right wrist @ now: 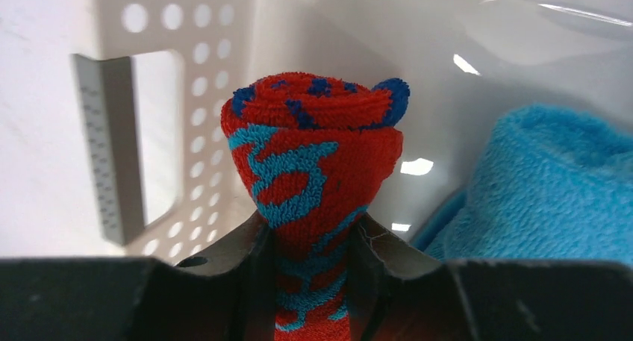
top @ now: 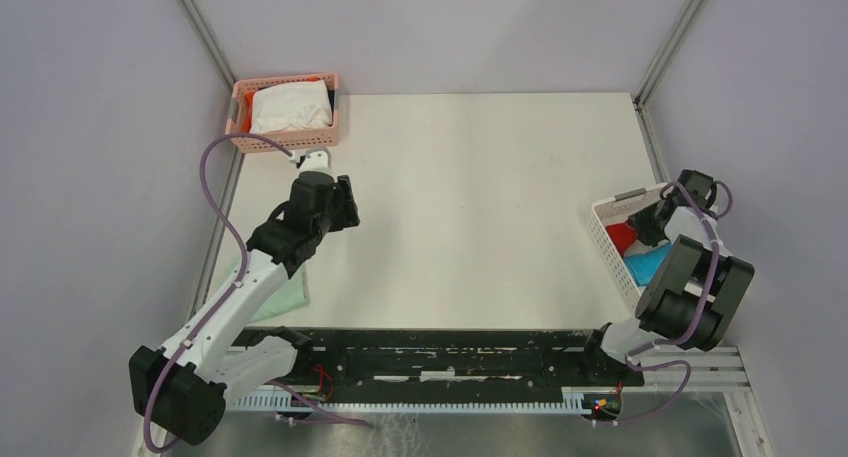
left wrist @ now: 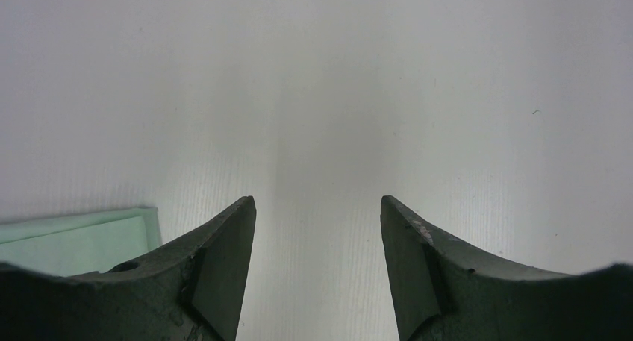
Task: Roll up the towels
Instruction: Place the towel in the bin.
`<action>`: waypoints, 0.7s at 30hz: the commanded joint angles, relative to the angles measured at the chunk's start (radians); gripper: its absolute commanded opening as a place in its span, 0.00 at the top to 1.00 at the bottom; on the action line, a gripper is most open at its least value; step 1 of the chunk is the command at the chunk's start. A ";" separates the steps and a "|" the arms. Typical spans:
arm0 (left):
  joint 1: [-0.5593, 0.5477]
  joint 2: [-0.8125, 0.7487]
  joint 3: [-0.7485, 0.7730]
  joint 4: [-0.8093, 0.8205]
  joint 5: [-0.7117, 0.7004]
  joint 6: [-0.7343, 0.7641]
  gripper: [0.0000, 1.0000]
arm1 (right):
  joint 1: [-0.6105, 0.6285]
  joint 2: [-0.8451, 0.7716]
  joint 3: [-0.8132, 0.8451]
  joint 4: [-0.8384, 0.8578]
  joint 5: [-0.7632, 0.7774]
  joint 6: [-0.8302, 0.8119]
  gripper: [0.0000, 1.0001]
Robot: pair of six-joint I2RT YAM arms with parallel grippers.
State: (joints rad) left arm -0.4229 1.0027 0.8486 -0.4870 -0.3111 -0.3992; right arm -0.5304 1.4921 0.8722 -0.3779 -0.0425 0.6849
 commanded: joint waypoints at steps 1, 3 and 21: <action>0.002 0.001 0.001 0.047 -0.003 0.059 0.31 | -0.016 0.036 0.007 -0.014 0.061 -0.086 0.77; 0.003 0.004 0.002 0.049 -0.003 0.057 0.31 | -0.020 0.049 0.015 -0.044 0.080 -0.107 0.77; 0.002 0.028 0.006 0.047 0.002 0.059 0.31 | -0.021 0.118 0.040 -0.128 0.217 -0.140 0.61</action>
State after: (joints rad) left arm -0.4229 1.0283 0.8471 -0.4808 -0.3088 -0.3992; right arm -0.5453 1.5761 0.8913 -0.4938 0.1181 0.5728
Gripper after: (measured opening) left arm 0.688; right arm 0.386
